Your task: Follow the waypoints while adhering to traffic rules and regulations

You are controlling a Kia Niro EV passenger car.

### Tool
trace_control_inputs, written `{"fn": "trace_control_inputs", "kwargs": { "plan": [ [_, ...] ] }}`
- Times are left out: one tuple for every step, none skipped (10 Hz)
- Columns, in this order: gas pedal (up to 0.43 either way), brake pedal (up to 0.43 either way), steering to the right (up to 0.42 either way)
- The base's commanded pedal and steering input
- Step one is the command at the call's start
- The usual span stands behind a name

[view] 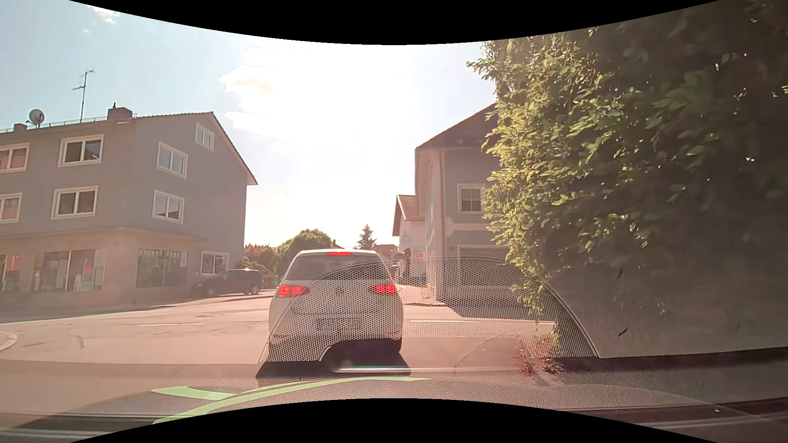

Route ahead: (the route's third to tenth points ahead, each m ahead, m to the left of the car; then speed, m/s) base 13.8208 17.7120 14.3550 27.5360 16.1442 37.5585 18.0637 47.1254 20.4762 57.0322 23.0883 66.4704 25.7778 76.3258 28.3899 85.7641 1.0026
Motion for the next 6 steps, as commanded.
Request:
{"fn": "trace_control_inputs", "kwargs": {
  "plan": [
    [0.000, 0.030, -0.049],
    [0.000, 0.024, -0.045],
    [0.000, 0.018, -0.043],
    [0.000, 0.018, -0.042],
    [0.000, 0.012, -0.040],
    [0.000, 0.012, -0.039]
  ]
}}
